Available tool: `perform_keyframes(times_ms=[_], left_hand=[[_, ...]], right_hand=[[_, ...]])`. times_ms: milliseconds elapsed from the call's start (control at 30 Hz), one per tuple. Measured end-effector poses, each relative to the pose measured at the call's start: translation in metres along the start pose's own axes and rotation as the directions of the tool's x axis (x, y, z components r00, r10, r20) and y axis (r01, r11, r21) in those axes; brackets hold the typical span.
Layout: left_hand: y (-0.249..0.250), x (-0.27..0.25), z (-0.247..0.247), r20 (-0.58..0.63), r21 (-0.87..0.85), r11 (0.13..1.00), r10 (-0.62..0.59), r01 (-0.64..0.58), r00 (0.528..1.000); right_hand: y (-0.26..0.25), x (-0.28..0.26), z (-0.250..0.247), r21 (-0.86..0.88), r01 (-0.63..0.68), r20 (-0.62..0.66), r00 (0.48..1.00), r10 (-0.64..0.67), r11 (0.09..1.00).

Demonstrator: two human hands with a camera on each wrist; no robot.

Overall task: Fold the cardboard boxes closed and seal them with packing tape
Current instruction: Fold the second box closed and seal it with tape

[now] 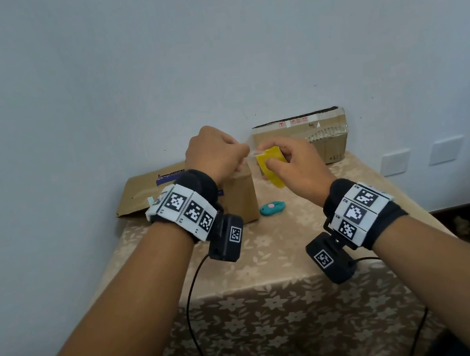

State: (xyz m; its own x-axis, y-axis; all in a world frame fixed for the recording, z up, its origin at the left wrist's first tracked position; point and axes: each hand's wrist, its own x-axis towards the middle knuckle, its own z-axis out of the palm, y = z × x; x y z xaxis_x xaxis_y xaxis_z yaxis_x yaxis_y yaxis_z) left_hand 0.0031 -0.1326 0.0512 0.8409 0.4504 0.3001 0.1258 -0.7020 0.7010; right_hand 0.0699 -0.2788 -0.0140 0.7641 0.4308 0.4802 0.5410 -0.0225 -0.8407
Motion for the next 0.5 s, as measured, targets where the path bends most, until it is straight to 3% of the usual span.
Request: perform_keyframes(times_ms=[100,233,367,500], left_hand=[[0.0,-0.004,0.005,-0.101,0.285,0.949,0.171,-0.136,0.98],[-0.005,-0.003,0.011,-0.109,0.471,0.84,0.359,-0.27,0.927],[-0.015,0.001,0.015,-0.14,0.469,0.797,0.492,-0.38,0.859],[-0.019,-0.004,0.023,-0.225,0.321,0.809,0.57,-0.492,0.79]], right_hand=[[-0.001,-0.001,0.0,-0.019,-0.007,-0.003,1.0,0.007,1.0],[0.0,0.001,-0.001,0.007,-0.065,-0.02,0.998,0.066,0.998],[0.0,0.005,-0.003,0.052,-0.122,-0.006,0.992,0.123,0.991],[-0.007,0.008,-0.006,0.117,-0.17,0.008,0.985,0.171,0.978]])
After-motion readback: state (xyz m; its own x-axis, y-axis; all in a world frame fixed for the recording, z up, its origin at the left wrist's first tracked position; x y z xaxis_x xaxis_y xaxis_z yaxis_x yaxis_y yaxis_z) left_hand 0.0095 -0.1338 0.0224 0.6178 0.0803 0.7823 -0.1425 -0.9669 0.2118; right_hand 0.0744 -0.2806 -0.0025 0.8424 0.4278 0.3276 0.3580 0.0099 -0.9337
